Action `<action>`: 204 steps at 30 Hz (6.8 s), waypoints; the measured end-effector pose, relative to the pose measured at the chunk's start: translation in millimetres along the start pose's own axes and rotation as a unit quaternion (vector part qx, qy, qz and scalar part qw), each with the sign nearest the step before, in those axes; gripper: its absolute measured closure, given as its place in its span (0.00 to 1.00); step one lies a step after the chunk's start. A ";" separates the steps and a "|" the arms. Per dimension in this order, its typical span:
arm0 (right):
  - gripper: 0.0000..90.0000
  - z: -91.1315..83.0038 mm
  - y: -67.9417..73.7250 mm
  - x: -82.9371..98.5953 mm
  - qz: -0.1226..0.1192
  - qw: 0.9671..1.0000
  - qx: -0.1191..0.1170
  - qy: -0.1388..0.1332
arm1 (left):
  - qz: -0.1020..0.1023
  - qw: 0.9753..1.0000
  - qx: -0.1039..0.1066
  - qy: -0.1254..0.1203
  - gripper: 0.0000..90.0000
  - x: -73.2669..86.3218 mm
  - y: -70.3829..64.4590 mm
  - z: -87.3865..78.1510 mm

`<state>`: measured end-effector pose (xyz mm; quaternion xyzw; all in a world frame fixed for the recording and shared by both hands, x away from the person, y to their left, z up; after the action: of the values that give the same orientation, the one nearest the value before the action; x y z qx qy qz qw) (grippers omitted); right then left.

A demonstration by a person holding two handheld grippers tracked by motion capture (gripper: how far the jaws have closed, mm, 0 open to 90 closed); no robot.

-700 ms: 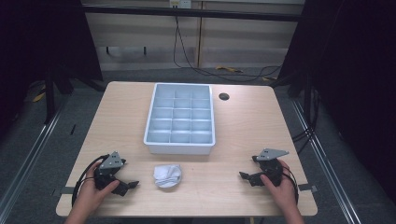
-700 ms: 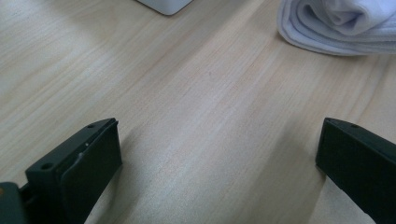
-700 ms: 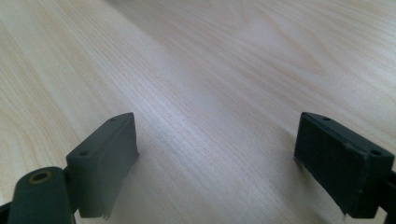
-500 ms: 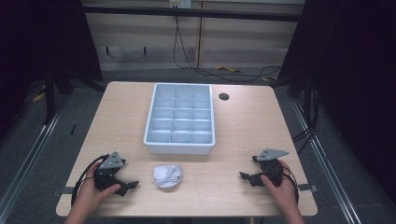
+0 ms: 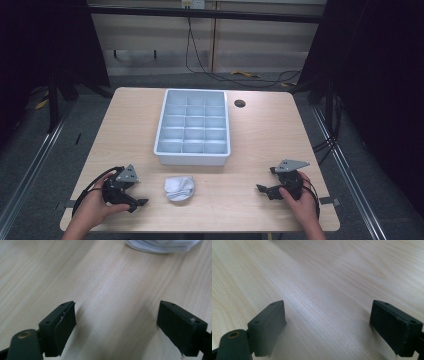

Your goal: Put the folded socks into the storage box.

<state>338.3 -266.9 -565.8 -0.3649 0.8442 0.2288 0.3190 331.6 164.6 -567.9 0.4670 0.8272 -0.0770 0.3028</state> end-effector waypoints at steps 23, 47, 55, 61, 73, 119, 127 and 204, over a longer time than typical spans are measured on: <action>0.14 0.1 0.2 0.0 -0.001 1.000 -0.002 -0.001 | 0.152 0.983 0.037 0.099 0.21 -64.3 -30.4 -25.0; 0.14 -0.1 0.8 0.2 -0.002 1.000 -0.002 -0.001 | 0.222 0.965 0.062 0.124 0.32 -102.9 -78.9 15.2; 0.14 0.0 1.0 0.2 -0.002 1.000 -0.002 -0.001 | 0.233 0.961 0.062 0.138 0.47 -103.8 -82.6 23.7; 0.14 0.0 1.0 0.2 -0.002 1.000 -0.002 -0.001 | 0.264 0.951 0.043 0.156 0.56 -104.2 -82.2 26.9; 0.14 0.0 1.2 0.3 -0.003 1.000 -0.003 -0.001 | 0.215 0.958 0.066 0.176 0.70 -105.9 -78.5 23.3; 0.14 0.0 1.1 0.0 -0.003 1.000 -0.004 -0.002 | 0.147 0.959 0.062 0.234 0.75 -164.7 1.4 -38.5; 0.14 0.0 1.2 0.1 -0.003 1.000 -0.004 -0.002 | 0.144 0.963 0.049 0.222 0.75 -180.2 18.5 -40.6; 0.14 -1.1 5.5 1.9 -0.009 1.000 -0.009 -0.001 | 0.143 0.946 0.054 0.286 0.76 -177.6 49.3 26.2</action>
<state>332.7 -265.0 -565.6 -0.3750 0.8387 0.2336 0.3184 450.8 52.2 -479.5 0.5988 0.7979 0.0591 0.0357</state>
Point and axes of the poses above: each handheld gripper's, and its own axes: z roughly forward along the jaws, x roughly out of its underside, y roughly to its left, the point moved 9 cm from there along z, roughly forward along the jaws, and after that the axes turned 12 degrees about -x, right-handed, at the moved point
